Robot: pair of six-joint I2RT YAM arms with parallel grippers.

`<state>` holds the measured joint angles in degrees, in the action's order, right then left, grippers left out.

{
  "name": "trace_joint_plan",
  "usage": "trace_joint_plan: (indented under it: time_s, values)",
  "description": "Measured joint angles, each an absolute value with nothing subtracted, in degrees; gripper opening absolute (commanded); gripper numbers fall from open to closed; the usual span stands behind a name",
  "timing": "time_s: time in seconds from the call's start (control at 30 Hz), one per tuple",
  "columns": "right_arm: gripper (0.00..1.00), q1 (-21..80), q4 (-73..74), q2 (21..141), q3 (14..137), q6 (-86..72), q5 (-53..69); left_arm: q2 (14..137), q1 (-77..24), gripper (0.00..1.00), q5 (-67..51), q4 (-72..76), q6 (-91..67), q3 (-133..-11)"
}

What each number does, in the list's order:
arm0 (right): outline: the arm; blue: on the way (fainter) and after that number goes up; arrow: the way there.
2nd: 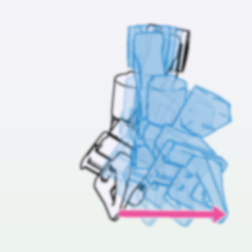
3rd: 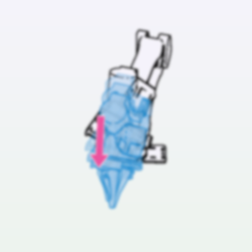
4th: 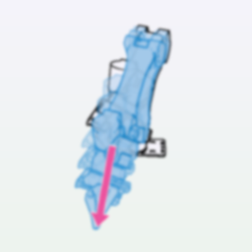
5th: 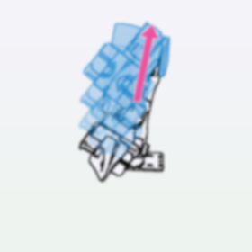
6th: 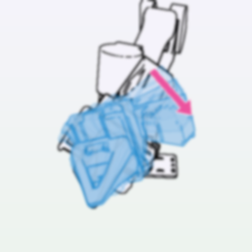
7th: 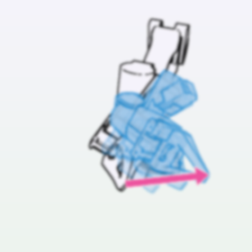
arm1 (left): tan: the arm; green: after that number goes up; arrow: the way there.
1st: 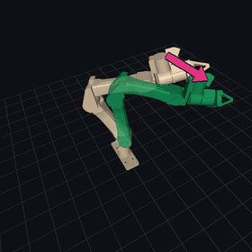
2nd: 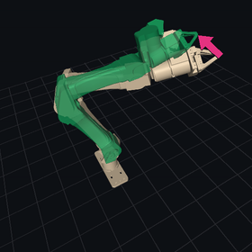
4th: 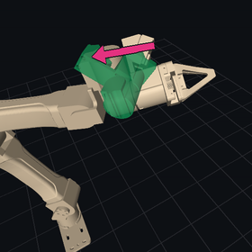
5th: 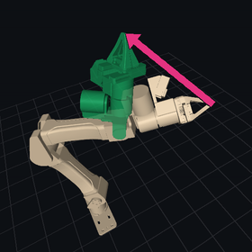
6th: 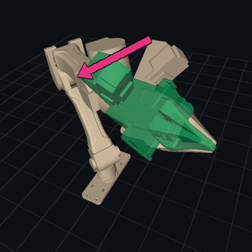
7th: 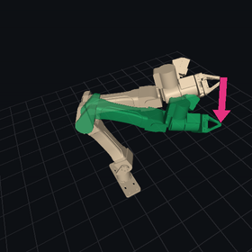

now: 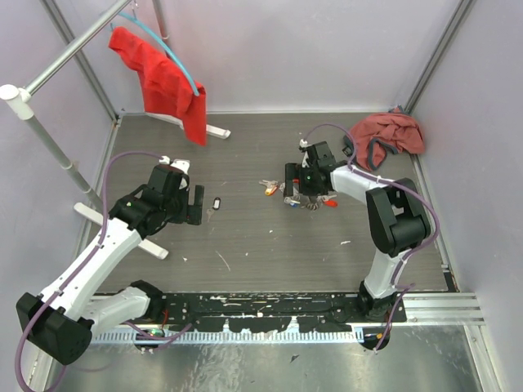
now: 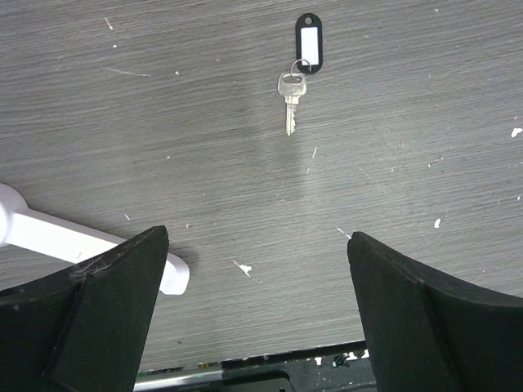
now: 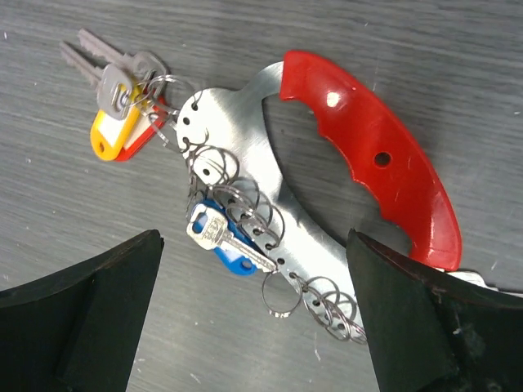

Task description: Put the keys on the keyring

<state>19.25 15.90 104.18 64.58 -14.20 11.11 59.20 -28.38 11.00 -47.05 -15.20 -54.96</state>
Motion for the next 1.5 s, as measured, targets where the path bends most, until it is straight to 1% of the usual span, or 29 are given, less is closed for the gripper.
trace_joint_plan:
  time_s: [0.1, 0.2, 0.27, 0.4, 0.43, 0.5, 0.63, 0.73, 1.03, 1.17, 1.4, 1.5]
  values:
    - [1.0, 20.9, 17.2, 102.4, 64.4, -14.1, 7.9, 59.2, -28.4, 0.98, 11.0, -47.4, -15.2, -55.0]
    - [0.96, 22.9, 18.4, 100.2, 64.9, -13.8, 4.3, 59.2, -28.4, 0.98, 11.0, -47.7, -15.2, -55.0]
    - [0.9, 24.3, 19.0, 99.6, 66.4, -13.4, 2.2, 59.2, -28.4, 0.98, 11.0, -47.7, -15.2, -55.0]
    - [0.71, 27.9, 19.6, 100.4, 70.6, -12.0, 0.4, 59.6, -28.4, 0.98, 11.0, -47.7, -15.2, -55.0]
    - [0.67, 28.4, 19.6, 101.0, 71.5, -11.6, 0.4, 59.7, -28.4, 0.98, 11.0, -47.7, -15.2, -55.0]
    - [0.64, 29.4, 19.7, 102.6, 73.3, -10.9, 0.5, 59.9, -28.4, 0.98, 11.0, -47.7, -15.2, -55.0]
    - [0.63, 30.1, 21.6, 106.5, 75.9, -10.2, 0.4, 59.9, -28.4, 0.98, 11.0, -47.9, -15.2, -55.0]
    - [0.59, 30.0, 23.8, 108.8, 77.5, -9.6, -0.9, 59.9, -28.4, 0.98, 11.0, -47.9, -15.1, -55.0]
    - [0.57, 30.0, 27.0, 110.7, 79.2, -9.1, -3.4, 60.4, -28.4, 0.99, 10.9, -47.9, -15.0, -55.0]
    - [0.52, 30.0, 27.1, 112.3, 80.4, -8.7, -3.4, 60.5, -28.4, 0.99, 10.9, -47.9, -15.0, -55.0]
    - [0.38, 30.0, 27.3, 114.4, 82.8, -7.9, -3.4, 60.6, -28.4, 0.99, 10.8, -47.9, -15.0, -55.0]
    - [0.36, 30.0, 27.5, 114.5, 82.9, -7.7, -3.4, 60.6, -28.4, 0.99, 10.8, -47.9, -15.0, -55.0]
